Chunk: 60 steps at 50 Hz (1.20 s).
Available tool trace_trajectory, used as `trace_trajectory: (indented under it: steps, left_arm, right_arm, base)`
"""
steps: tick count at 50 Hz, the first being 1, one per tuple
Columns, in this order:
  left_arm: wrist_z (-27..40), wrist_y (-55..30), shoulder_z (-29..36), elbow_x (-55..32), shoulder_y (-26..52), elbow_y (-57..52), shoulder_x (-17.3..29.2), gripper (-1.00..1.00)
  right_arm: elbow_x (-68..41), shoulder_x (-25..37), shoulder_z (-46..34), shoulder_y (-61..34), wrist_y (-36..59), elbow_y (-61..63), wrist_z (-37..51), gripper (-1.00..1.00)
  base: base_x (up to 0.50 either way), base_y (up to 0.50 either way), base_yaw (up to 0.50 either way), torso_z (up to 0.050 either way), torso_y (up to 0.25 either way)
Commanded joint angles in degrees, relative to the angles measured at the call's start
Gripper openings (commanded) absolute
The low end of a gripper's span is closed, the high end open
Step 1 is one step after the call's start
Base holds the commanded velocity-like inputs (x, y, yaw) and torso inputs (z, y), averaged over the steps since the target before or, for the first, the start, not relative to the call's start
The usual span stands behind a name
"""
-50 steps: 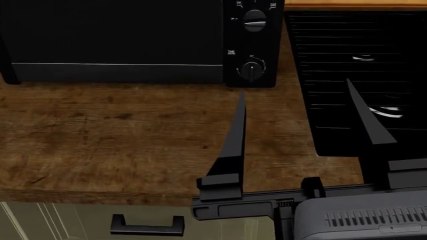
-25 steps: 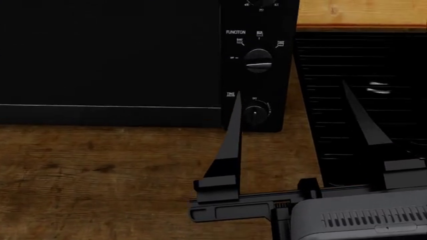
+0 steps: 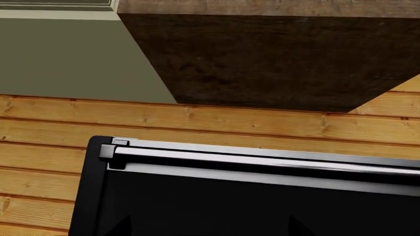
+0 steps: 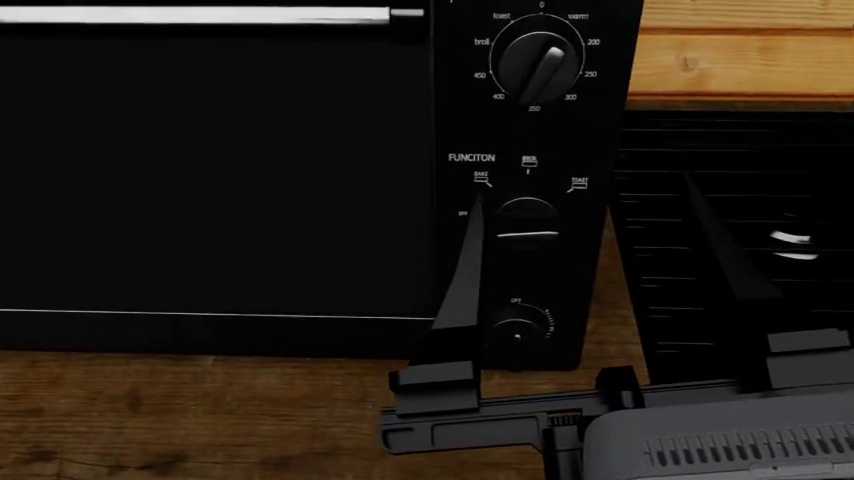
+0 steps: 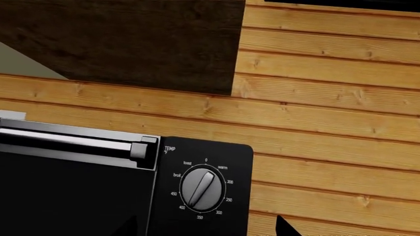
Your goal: Decrease the toaster oven temperature.
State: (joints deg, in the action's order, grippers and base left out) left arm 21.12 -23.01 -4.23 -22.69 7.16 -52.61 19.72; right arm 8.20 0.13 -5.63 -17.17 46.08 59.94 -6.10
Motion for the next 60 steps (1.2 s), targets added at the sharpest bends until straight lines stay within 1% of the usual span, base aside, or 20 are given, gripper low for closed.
trace_trajectory:
  steps: [1, 10, 11, 13, 14, 15, 16, 17, 18, 19, 22, 23, 24, 27, 33, 38, 42, 48, 49, 60]
  left_arm:
    - [0.49, 0.26, 0.29, -0.41, 0.02, 0.06, 0.43, 1.00]
    - [0.63, 0.83, 0.12, -0.89, -0.13, 0.49, 0.75, 1.00]
    - [0.54, 1.10, 0.29, -0.76, -0.11, 0.83, 0.70, 1.00]
    - [0.44, 1.53, 0.67, -0.52, -0.23, 1.15, 0.60, 1.00]
    - [0.37, 1.79, 0.65, -0.55, -0.34, 1.41, 0.57, 1.00]
    - [0.38, 1.84, 0.60, -0.64, -0.36, 1.47, 0.60, 1.00]
    - [0.46, 1.94, 0.47, -0.56, -0.46, 1.54, 0.66, 1.00]
    - [0.46, 2.06, 0.38, -0.61, -0.52, 1.62, 0.70, 1.00]
    - [0.51, 2.08, 0.32, -0.64, -0.57, 1.60, 0.75, 1.00]
    - [0.54, 2.14, 0.24, -0.70, -0.67, 1.59, 0.80, 1.00]
    - [0.75, 1.91, 0.24, -0.84, -0.54, 1.44, 0.97, 1.00]
    - [0.78, 1.94, 0.13, -0.96, -0.55, 1.38, 1.04, 1.00]
    - [0.75, 2.16, 0.15, -0.91, -0.67, 1.51, 1.01, 1.00]
    - [0.65, 2.81, 0.25, -0.77, -1.05, 2.04, 0.90, 1.00]
    - [0.70, 3.15, -0.02, -1.03, -1.27, 2.29, 1.11, 1.00]
    - [0.69, 3.65, 0.02, -1.09, -1.70, 2.34, 1.14, 1.00]
    - [1.01, 3.42, -0.04, -1.34, -1.85, 1.96, 1.26, 1.00]
    - [1.19, 3.63, 0.09, -1.28, -1.94, 2.00, 1.41, 1.00]
    - [1.04, 3.91, -0.06, -1.36, -2.07, 2.43, 1.42, 1.00]
    - [1.17, 3.93, 0.37, -1.41, -1.60, 2.78, 1.65, 1.00]
  right_arm:
    - [0.53, -0.02, -0.31, 1.13, -0.68, 0.06, -0.43, 1.00]
    - [-0.26, -0.06, -0.61, 0.86, 0.12, 0.06, -0.04, 1.00]
    - [1.38, -0.08, -1.72, 0.27, 0.58, 0.06, -0.19, 1.00]
    - [0.17, -0.09, -2.23, -1.90, 2.72, 0.06, 0.39, 1.00]
    - [-8.43, 8.50, -7.38, -10.49, 2.14, 0.06, 8.98, 1.00]
    - [-17.02, 17.10, -10.08, -14.42, -2.76, 0.06, 17.58, 1.00]
    - [-25.61, 25.69, -18.29, -23.01, -5.36, 0.06, 26.17, 1.00]
    - [-34.21, 34.28, -22.74, -31.61, -8.18, 0.05, 34.77, 1.00]
    - [-42.80, 42.88, -23.83, -34.93, -9.35, 0.02, 43.36, 1.00]
    - [-51.40, 44.46, -23.37, -36.80, -10.10, -0.20, 51.95, 1.00]
    - [-77.18, 43.10, -23.80, -40.85, -9.47, -1.51, 77.74, 1.00]
    - [-85.77, 42.62, -23.93, -42.48, -9.22, -2.33, 83.44, 1.00]
    - [-88.79, 42.09, -24.63, -44.30, -7.90, -2.60, 85.37, 1.00]
    - [-90.64, 41.25, -25.24, -45.63, -7.26, -3.88, 87.60, 1.00]
    - [-92.01, 40.47, -24.38, -40.46, -11.35, -8.37, 84.44, 1.00]
    - [-92.10, 40.07, -24.42, -38.59, -12.34, -10.80, 83.76, 1.00]
    - [-92.78, 39.40, -25.02, -40.32, -11.33, -12.62, 84.61, 1.00]
    - [-92.89, 38.90, -25.11, -40.53, -11.46, -13.35, 84.98, 1.00]
    - [-95.40, 38.02, -24.65, -39.85, -12.76, -15.92, 85.94, 1.00]
    - [-98.50, 36.66, -24.57, -41.02, -13.43, -19.88, 84.31, 1.00]
  base:
    - [0.00, 0.00, 0.00, 0.000, 0.000]
    - [0.00, 0.00, 0.00, 0.000, 0.000]
    - [0.00, 0.00, 0.00, 0.000, 0.000]
    - [0.00, 0.00, 0.00, 0.000, 0.000]
    - [0.00, 0.00, 0.00, 0.000, 0.000]
    - [0.00, 0.00, 0.00, 0.000, 0.000]
    - [0.00, 0.00, 0.00, 0.000, 0.000]
    - [0.00, 0.00, 0.00, 0.000, 0.000]
    - [0.00, 0.00, 0.00, 0.000, 0.000]
    - [0.00, 0.00, 0.00, 0.000, 0.000]
    - [0.00, 0.00, 0.00, 0.000, 0.000]
    - [0.00, 0.00, 0.00, 0.000, 0.000]
    - [0.00, 0.00, 0.00, 0.000, 0.000]
    - [0.00, 0.00, 0.00, 0.000, 0.000]
    - [0.00, 0.00, 0.00, 0.000, 0.000]
    - [0.00, 0.00, 0.00, 0.000, 0.000]
    - [0.00, 0.00, 0.00, 0.000, 0.000]
    - [0.00, 0.00, 0.00, 0.000, 0.000]
    - [0.00, 0.00, 0.00, 0.000, 0.000]
    - [0.00, 0.00, 0.00, 0.000, 0.000]
